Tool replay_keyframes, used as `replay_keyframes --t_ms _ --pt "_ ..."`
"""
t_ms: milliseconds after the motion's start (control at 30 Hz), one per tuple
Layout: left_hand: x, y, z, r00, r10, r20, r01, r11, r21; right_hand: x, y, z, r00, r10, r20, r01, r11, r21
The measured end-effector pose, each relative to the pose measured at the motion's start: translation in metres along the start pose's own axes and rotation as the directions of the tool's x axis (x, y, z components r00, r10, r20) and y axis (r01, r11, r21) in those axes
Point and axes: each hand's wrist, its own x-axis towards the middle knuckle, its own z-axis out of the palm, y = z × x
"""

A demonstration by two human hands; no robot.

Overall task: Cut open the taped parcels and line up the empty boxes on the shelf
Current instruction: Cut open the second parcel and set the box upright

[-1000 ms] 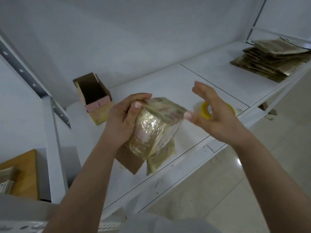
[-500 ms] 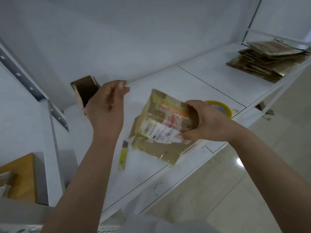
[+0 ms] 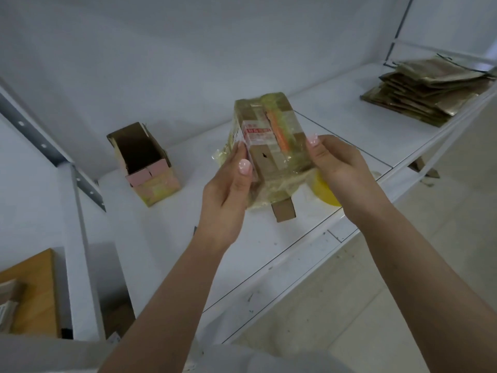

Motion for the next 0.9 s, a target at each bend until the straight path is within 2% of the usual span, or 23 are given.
replay_keyframes --t_ms 100,200,333,467,667,833,900 --pt "0.005 0.008 -0.001 0.997 0.058 0.052 -0.059 0.998 0.014 -0.002 -0.002 0.000 0.997 -0.067 -0.027 0.068 0.998 0.002" --pt "0.010 0.016 0.002 0.996 0.058 0.074 -0.058 0.998 -0.006 -0.002 -0.004 0.003 0.990 -0.138 -0.031 0.137 0.990 -0.025" --pt "0.014 0.016 0.001 0.998 0.029 0.059 -0.036 0.993 0.108 -0.002 -0.001 0.005 0.978 -0.207 -0.004 0.206 0.975 -0.084" --pt "0.017 0.011 -0.001 0.996 0.059 0.067 -0.068 0.987 0.146 -0.001 0.001 0.004 0.969 -0.245 -0.021 0.242 0.967 -0.077" --pt "0.019 0.009 0.008 0.987 0.136 -0.082 -0.115 0.969 0.217 -0.003 -0.001 0.013 0.935 -0.310 -0.170 0.285 0.945 -0.158" --pt "0.018 0.009 0.014 0.986 0.140 -0.091 -0.121 0.974 0.189 -0.002 0.000 0.017 0.925 -0.296 -0.238 0.263 0.951 -0.159" --pt "0.019 0.005 0.016 0.981 0.142 -0.135 -0.110 0.970 0.218 -0.003 0.002 0.018 0.928 -0.277 -0.248 0.253 0.959 -0.127"
